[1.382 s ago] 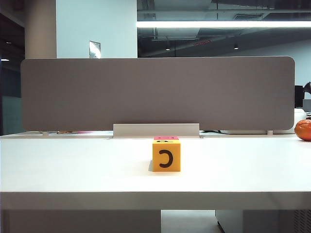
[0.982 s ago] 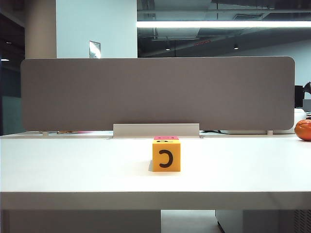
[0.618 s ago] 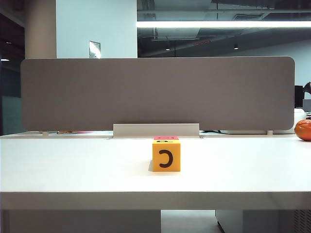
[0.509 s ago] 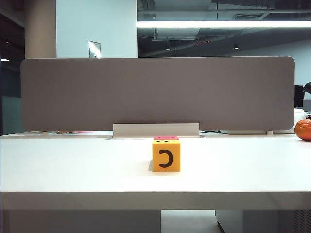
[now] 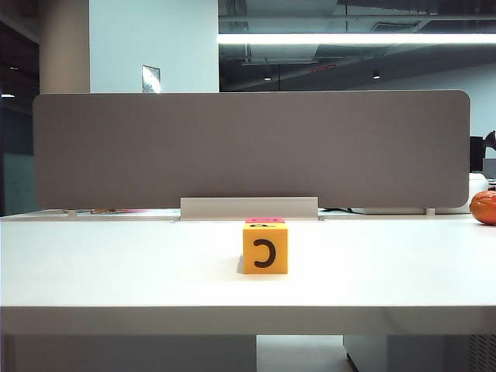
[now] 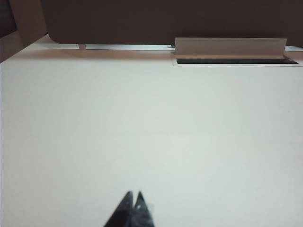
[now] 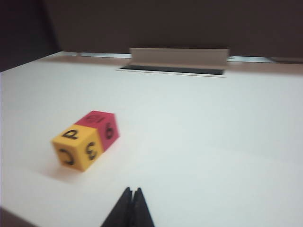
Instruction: Stack one letter block on top of another letter block.
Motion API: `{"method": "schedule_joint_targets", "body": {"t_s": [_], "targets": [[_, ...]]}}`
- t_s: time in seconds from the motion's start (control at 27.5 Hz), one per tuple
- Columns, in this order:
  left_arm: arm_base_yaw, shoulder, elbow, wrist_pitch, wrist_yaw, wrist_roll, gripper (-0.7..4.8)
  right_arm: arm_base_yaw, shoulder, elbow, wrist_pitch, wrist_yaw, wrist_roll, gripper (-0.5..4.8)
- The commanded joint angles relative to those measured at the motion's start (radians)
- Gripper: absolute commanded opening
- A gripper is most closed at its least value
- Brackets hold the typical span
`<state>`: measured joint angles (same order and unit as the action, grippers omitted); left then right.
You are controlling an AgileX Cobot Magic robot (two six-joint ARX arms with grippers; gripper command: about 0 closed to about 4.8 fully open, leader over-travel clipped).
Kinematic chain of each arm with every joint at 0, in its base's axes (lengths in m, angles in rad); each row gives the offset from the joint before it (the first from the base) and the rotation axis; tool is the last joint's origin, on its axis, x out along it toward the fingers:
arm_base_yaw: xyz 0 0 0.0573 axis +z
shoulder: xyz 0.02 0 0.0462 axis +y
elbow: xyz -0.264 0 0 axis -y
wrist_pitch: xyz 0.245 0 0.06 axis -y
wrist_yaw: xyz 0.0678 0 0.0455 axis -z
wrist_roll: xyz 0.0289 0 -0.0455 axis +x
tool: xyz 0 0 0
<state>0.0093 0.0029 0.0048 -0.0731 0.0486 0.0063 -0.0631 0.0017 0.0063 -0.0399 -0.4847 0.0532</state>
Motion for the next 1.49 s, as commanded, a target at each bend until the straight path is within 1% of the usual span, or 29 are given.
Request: {"method": "schedule_joint_targets", "body": {"t_s": [0.04,0.15,0.22,0.33,0.4,0.51,0.62,0.76,0.98,1.24,1.31,1.42,1.49], "targets": [[-0.002,0.001,0.003,0.003,0.008,-0.004,-0.06,0.0,-0.002,-0.003,-0.025,-0.074,0.004,-0.05],[-0.002,0.001,0.004,0.003,0.03,-0.007,-0.06,0.0,-0.002,-0.003,-0.071,-0.102,0.005,-0.05],[-0.002,0.001,0.005,0.003,0.054,-0.007,-0.06,0.0,-0.002,-0.003,-0.092,-0.102,0.006,-0.05],[-0.002,0.001,0.015,0.003,0.125,-0.007,-0.06,0.0,-0.002,-0.003,-0.089,-0.102,0.006,-0.05],[-0.002,0.001,0.027,0.002,0.14,-0.009,-0.06,0.0,-0.002,-0.003,-0.089,-0.102,0.006,-0.05],[-0.002,0.005,0.077,-0.001,0.146,-0.09,-0.06,0.001,-0.002,-0.003,-0.089,-0.102,0.006,-0.05],[-0.002,0.033,0.121,-0.002,0.183,-0.097,-0.06,0.001,-0.002,-0.003,-0.089,-0.102,0.006,-0.05],[-0.002,0.135,0.199,-0.001,0.254,-0.097,-0.06,0.001,-0.002,-0.003,-0.089,-0.101,0.006,-0.05],[-0.002,0.357,0.345,0.002,0.363,-0.097,-0.06,0.001,-0.002,-0.003,-0.089,-0.094,0.006,-0.06],[-0.004,0.574,0.49,0.003,0.427,-0.097,-0.06,0.001,-0.002,-0.003,-0.089,-0.094,0.006,-0.06],[-0.04,0.645,0.532,0.01,0.423,-0.097,-0.06,0.001,-0.002,-0.003,-0.089,-0.094,0.006,-0.06],[-0.187,0.775,0.585,0.027,0.407,-0.097,-0.06,0.001,-0.002,-0.003,-0.089,-0.094,0.006,-0.06],[-0.251,0.817,0.596,0.038,0.362,-0.097,-0.05,0.001,-0.002,-0.003,-0.089,-0.094,0.006,-0.06]]}}
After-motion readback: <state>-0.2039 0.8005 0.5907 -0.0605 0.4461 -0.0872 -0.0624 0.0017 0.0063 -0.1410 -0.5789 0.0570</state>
